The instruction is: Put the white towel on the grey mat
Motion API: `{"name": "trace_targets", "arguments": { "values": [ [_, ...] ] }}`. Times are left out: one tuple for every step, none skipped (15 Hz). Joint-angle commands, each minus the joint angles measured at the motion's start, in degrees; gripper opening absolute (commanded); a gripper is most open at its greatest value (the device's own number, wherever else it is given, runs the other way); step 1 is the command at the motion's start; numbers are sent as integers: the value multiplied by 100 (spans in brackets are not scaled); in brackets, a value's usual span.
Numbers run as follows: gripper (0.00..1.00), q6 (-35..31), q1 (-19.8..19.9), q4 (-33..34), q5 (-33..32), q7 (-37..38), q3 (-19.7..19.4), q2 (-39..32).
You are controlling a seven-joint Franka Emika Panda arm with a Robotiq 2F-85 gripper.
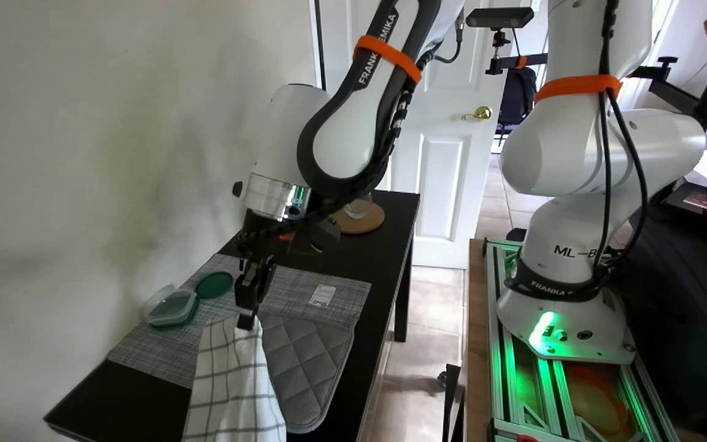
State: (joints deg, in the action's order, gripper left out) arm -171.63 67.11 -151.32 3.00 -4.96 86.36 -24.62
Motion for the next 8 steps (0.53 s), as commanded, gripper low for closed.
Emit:
{"name": "trace_targets", "arguments": {
  "values": [
    [1, 32, 1028, -236, -53, 141, 752, 461],
    [1, 149, 1283, -270, -58, 139, 937, 430],
    [1, 320, 1480, -291, -70, 124, 1077, 399],
    [1, 624, 1652, -297, -93, 107, 1212, 389],
    [1, 827, 1827, -338, -103, 97, 1353, 316],
    [1, 1171, 2023, -333, -129, 111, 1518, 314],
    [1, 1434, 2196, -354, -160, 113, 1669, 298],
    [1, 1819, 2379, -342, -202, 134, 1833, 304]
  ]
}}
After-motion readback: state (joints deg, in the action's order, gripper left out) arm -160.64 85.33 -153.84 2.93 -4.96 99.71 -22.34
